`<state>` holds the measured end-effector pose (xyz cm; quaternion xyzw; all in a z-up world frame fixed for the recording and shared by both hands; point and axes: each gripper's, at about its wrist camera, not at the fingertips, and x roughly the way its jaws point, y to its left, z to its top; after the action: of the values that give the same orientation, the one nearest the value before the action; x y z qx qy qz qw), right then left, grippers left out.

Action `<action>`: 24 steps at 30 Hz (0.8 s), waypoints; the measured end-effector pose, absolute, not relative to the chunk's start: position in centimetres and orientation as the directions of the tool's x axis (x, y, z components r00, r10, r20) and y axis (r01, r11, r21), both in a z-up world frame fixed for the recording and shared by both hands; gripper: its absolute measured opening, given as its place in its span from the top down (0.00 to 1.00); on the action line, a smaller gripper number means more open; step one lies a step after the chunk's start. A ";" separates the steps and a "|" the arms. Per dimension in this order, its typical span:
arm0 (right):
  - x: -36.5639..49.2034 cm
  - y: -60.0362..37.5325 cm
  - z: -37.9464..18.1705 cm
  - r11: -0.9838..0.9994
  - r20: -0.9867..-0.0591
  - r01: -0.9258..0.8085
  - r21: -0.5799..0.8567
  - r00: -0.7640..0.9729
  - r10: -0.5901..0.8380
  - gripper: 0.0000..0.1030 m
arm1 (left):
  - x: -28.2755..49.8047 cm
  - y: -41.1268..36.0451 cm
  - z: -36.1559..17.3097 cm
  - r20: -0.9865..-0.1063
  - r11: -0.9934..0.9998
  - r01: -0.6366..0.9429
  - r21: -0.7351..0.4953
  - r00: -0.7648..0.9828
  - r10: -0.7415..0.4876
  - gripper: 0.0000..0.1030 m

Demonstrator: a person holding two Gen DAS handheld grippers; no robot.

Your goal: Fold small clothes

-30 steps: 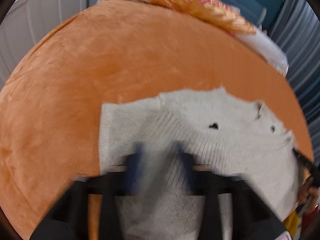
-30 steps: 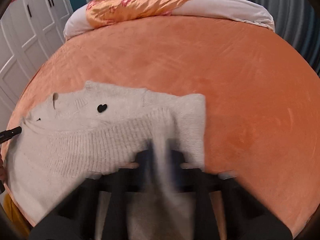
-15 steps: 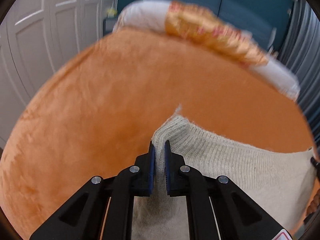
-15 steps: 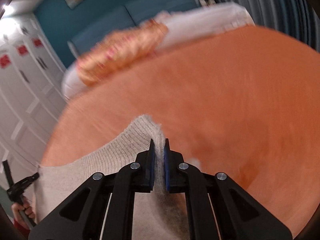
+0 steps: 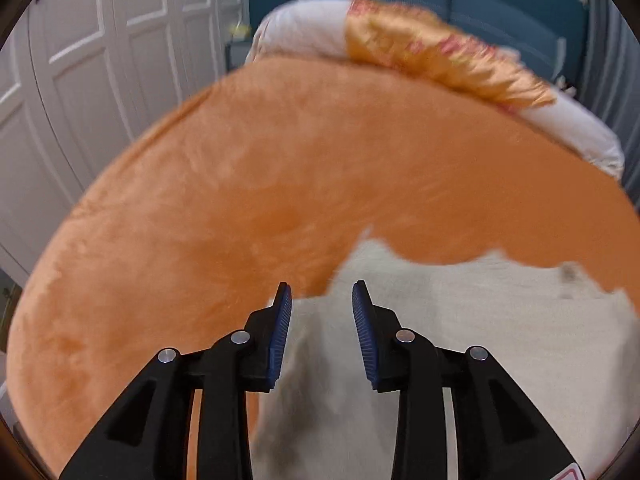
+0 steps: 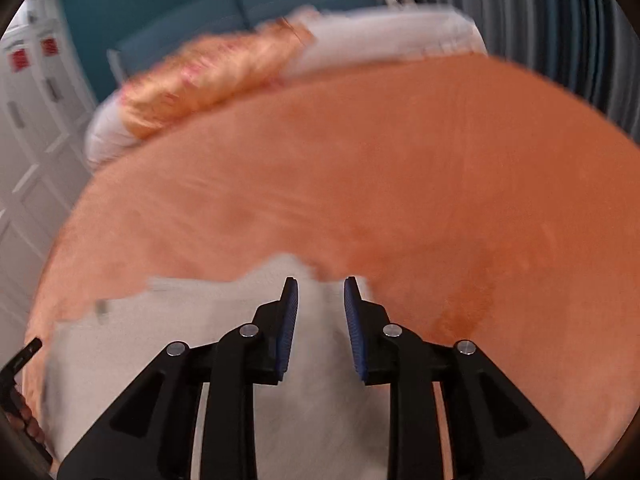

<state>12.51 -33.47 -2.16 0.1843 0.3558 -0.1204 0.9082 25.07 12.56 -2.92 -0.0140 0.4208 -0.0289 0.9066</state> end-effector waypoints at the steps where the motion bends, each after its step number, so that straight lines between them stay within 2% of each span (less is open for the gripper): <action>1: 11.9 -32.1 -1.5 0.915 -0.685 0.308 0.261 0.727 -0.049 0.77 | 23.7 11.7 -1.5 -0.748 0.995 0.067 -0.071 0.656 -0.097 0.69; 4: 10.4 -24.8 -1.1 0.955 -0.705 0.103 0.277 0.697 0.129 0.77 | 19.6 8.4 -0.4 -0.747 0.972 0.183 -0.148 0.623 -0.231 0.63; 6: 9.3 -19.1 -2.3 0.960 -0.735 -0.036 0.279 0.635 0.238 0.77 | 17.8 5.3 -2.0 -0.789 0.958 0.250 -0.138 0.557 -0.259 0.63; 8: 8.0 -14.8 -4.3 0.965 -0.773 -0.120 0.234 0.579 0.260 0.80 | 16.6 3.4 -4.0 -0.824 0.956 0.275 -0.101 0.515 -0.236 0.63; 11: 6.3 -14.0 -6.6 0.980 -0.803 -0.117 0.160 0.562 0.198 0.81 | 15.1 3.1 -7.1 -0.866 0.964 0.262 -0.053 0.469 -0.175 0.62; 13: 5.2 -15.9 -7.3 0.982 -0.818 -0.076 0.173 0.544 0.187 0.91 | 14.2 4.7 -7.4 -0.863 0.969 0.245 -0.043 0.480 -0.159 0.60; 16: 4.9 -19.5 -7.8 0.981 -0.832 0.004 0.193 0.532 0.161 0.93 | 13.6 7.5 -7.7 -0.875 0.979 0.206 -0.012 0.471 -0.110 0.59; 18: 4.0 -21.8 -8.0 0.972 -0.836 0.056 0.229 0.523 0.166 1.00 | 13.2 8.8 -8.0 -0.877 0.980 0.197 -0.004 0.470 -0.099 0.59; 24: 2.5 -21.6 -7.1 0.972 -0.838 0.095 0.217 0.528 0.136 1.00 | 12.4 8.3 -7.9 -0.875 0.982 0.186 0.042 0.482 -0.054 0.59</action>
<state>2.52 -21.59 -7.12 0.1186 0.4857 0.0118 0.8660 12.43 8.32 -7.87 0.0657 0.5041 -0.0700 0.8583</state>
